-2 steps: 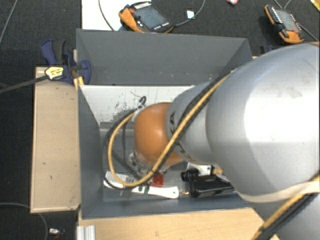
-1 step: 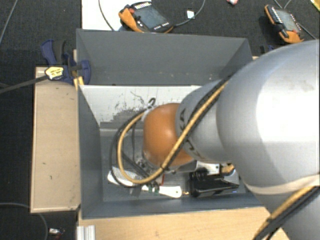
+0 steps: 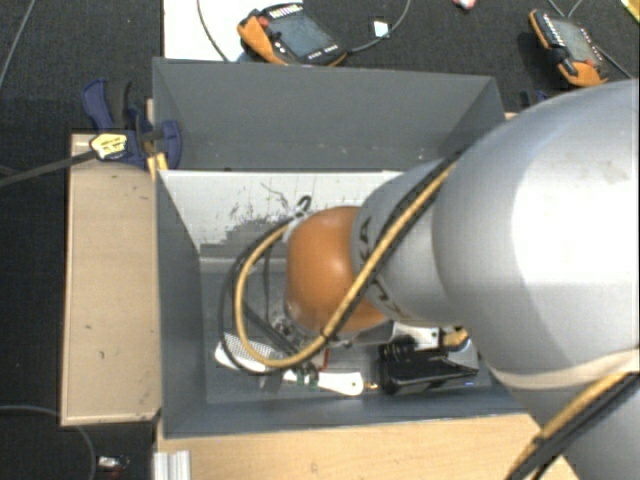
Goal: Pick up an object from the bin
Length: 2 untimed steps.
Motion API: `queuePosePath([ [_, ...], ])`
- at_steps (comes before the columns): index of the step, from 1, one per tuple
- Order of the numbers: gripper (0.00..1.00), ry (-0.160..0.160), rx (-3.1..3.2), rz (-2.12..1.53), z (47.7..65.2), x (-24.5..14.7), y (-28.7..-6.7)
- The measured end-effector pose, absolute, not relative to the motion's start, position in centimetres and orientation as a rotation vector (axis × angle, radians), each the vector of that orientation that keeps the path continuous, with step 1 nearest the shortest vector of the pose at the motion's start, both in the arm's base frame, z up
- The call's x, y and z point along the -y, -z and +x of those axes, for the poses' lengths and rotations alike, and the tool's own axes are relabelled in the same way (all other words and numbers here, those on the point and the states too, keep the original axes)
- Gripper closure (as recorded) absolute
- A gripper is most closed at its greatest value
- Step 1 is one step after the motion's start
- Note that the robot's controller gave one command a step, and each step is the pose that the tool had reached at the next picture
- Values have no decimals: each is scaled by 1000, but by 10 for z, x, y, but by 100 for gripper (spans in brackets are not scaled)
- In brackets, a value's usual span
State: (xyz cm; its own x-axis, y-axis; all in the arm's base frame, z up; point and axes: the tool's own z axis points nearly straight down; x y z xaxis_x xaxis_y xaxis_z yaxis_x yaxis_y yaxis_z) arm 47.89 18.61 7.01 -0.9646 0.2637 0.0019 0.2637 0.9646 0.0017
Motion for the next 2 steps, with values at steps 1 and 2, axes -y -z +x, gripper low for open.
queuePosePath([
  [1,100,4,3113,-422,479,-186,-71],
  [2,100,-3,3105,-422,477,-185,-109],
])
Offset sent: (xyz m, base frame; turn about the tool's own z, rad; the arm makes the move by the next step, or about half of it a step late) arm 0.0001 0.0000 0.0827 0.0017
